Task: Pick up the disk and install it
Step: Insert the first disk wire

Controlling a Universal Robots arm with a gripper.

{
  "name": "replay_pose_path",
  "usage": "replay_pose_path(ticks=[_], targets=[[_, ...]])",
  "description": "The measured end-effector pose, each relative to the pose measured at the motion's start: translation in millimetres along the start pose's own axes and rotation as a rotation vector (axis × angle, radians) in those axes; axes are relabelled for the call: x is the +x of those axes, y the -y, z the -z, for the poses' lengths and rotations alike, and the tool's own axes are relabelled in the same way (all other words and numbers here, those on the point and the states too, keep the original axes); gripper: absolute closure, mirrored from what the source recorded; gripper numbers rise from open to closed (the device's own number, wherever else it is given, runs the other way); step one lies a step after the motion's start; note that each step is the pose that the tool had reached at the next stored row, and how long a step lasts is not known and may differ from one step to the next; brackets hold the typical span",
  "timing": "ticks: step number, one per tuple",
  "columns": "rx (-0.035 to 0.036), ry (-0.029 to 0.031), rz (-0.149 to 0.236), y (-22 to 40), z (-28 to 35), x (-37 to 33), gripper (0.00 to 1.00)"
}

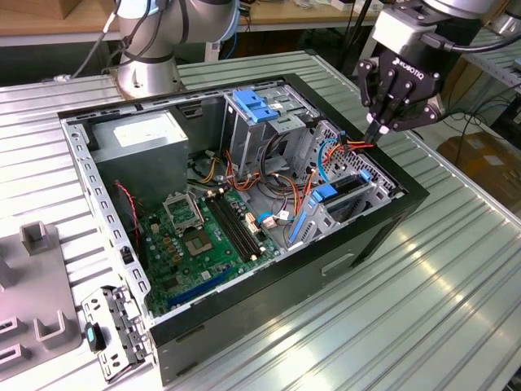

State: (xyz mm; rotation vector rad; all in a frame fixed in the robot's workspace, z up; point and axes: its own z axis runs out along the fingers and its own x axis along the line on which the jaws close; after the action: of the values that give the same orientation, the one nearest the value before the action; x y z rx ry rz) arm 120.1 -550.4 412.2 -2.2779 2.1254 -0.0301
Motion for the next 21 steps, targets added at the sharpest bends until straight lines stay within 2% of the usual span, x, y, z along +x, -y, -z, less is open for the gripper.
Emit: replay_pose_path(ticks=[6, 8, 9, 11, 12, 14, 18, 21], targets=[[-0.0001, 0.0006, 0.018, 18.6, -1.5, -0.5, 0.89], [-0.0001, 0.0008, 0.029, 29.5, -2.6, -1.3, 0.89], [-0.0001, 0.0011, 0.039, 32.6, -3.0, -1.7, 0.89], [-0.0002, 0.0017, 0.058, 33.6, -3.3, -1.7, 0.89], [-0.0004, 0.0032, 0.103, 33.6, -3.7, -1.7, 0.89], [-0.0006, 0.0053, 0.168, 33.6, -4.1, -1.7, 0.89], [-0.0007, 0.0053, 0.173, 33.7, -4.1, -1.7, 0.89], [-0.0007, 0.0061, 0.203, 34.6, -5.6, -1.7, 0.89]])
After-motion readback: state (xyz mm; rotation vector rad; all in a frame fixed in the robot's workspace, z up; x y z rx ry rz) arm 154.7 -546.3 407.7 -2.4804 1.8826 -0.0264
